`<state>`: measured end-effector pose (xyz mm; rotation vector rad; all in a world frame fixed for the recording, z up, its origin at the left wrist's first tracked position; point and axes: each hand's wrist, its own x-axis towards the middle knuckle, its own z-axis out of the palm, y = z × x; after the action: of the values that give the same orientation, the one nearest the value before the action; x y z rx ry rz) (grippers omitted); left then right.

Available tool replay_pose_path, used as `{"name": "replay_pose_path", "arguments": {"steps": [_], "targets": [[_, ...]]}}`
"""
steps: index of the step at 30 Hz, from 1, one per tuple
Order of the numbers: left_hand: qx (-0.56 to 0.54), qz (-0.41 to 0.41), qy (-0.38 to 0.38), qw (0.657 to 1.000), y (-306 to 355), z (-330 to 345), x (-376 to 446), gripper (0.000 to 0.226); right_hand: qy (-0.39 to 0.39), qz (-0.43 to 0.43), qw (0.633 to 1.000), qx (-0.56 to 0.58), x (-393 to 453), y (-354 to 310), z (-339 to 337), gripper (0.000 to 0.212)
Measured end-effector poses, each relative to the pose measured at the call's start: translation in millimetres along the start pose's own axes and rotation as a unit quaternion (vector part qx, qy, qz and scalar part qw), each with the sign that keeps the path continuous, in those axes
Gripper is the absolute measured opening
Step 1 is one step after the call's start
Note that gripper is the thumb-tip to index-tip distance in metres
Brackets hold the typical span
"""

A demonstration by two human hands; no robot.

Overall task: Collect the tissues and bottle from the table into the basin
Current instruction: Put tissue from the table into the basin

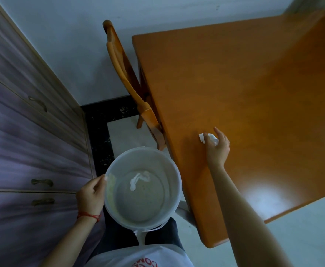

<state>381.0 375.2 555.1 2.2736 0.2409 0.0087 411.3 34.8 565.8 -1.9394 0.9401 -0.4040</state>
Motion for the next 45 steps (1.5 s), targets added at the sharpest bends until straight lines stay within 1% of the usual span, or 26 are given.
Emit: {"name": "replay_pose_path", "arguments": {"steps": [4, 6, 9, 13, 18, 22, 26, 29, 31, 33, 37, 39, 41, 45], "targets": [[0.006, 0.0, 0.003, 1.0, -4.2, 1.2, 4.2, 0.044, -0.028, -0.023, 0.999, -0.031, 8.0, 11.3, 14.2, 0.043], [0.014, -0.001, 0.008, 1.0, -4.8, 1.9, 5.9, 0.043, -0.019, -0.032, 0.999, -0.034, 6.2, 17.1, 19.1, 0.039], [0.019, -0.008, 0.013, 1.0, -4.3, 4.6, 6.3, 0.034, -0.001, -0.046, 0.999, -0.03, 3.2, 22.0, 21.9, 0.032], [0.02, -0.012, 0.017, 1.0, -6.3, 8.5, 6.5, 0.039, 0.007, -0.032, 0.999, -0.019, 0.8, 22.0, 19.6, 0.028], [0.003, -0.004, 0.019, 1.0, -12.6, 11.2, 5.9, 0.048, -0.004, 0.02, 0.999, 0.041, -24.4, 5.9, 16.8, 0.025], [-0.014, 0.002, 0.012, 1.0, -16.5, 9.0, 5.0, 0.054, -0.053, 0.015, 0.995, 0.08, -68.1, -19.6, 24.8, 0.024], [-0.033, -0.01, 0.011, 0.999, -16.3, 4.7, 3.9, 0.061, -0.146, 0.0, 0.984, 0.101, -116.0, -35.8, 38.0, 0.025], [-0.048, -0.015, 0.002, 0.999, -19.6, -0.5, 1.8, 0.061, -0.208, 0.01, 0.973, 0.102, -145.9, -38.7, 48.0, 0.033], [-0.054, -0.019, 0.006, 0.998, -22.7, -4.6, 1.2, 0.061, -0.233, -0.001, 0.969, 0.082, -161.3, -36.6, 51.6, 0.039], [-0.056, -0.02, 0.006, 0.998, -26.7, -9.5, 1.0, 0.062, -0.23, -0.032, 0.971, 0.056, -171.5, -32.8, 51.9, 0.042], [-0.062, -0.004, 0.0, 0.998, -31.4, -21.9, -0.9, 0.06, -0.187, -0.116, 0.975, -0.007, -181.9, -19.0, 43.9, 0.041], [-0.062, -0.002, -0.002, 0.998, -33.8, -27.0, -1.7, 0.057, -0.163, -0.129, 0.978, -0.03, -187.5, -12.6, 36.5, 0.039], [-0.05, -0.005, -0.001, 0.999, -37.6, -31.3, -2.1, 0.051, -0.141, -0.104, 0.983, -0.048, -192.2, -5.9, 28.9, 0.039], [-0.051, -0.001, -0.011, 0.999, -45.5, -38.8, -6.2, 0.046, -0.124, -0.003, 0.99, -0.067, -201.1, 9.2, 21.4, 0.043]]}}
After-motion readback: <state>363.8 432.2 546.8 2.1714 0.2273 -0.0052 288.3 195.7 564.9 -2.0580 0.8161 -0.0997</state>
